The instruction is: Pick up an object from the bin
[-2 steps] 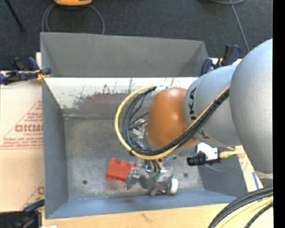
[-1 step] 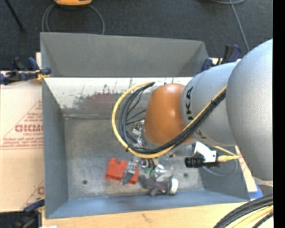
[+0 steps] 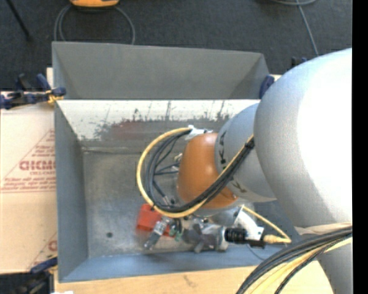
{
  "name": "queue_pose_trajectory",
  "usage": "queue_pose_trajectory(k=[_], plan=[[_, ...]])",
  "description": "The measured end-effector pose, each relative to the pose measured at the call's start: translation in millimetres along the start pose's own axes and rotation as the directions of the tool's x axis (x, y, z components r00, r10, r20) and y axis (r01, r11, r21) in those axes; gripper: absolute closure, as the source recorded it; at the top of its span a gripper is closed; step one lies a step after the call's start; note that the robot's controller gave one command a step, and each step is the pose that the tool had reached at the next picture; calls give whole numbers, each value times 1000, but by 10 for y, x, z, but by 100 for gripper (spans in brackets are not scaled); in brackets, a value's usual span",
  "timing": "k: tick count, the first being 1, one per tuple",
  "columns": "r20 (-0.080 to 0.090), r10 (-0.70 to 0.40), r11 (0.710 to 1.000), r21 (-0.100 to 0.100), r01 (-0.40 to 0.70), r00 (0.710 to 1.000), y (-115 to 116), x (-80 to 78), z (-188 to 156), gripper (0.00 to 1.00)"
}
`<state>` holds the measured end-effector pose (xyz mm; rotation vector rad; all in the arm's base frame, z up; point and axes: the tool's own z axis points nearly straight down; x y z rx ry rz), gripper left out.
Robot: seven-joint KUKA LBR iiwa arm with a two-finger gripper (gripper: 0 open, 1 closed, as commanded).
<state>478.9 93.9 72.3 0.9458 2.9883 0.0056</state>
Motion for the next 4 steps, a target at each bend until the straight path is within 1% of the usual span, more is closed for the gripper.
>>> queue_pose_trajectory(k=[1, 2, 3, 4], plan=[[-2, -2, 1000, 1, 2, 1000, 10, -11, -14, 0], [3, -1, 1000, -2, 1, 1000, 16, -34, -32, 100], [-2, -3, 1000, 1, 3, 1000, 25, -45, -56, 100], [0, -8, 1000, 0, 8, 1000, 36, -70, -786, 100]])
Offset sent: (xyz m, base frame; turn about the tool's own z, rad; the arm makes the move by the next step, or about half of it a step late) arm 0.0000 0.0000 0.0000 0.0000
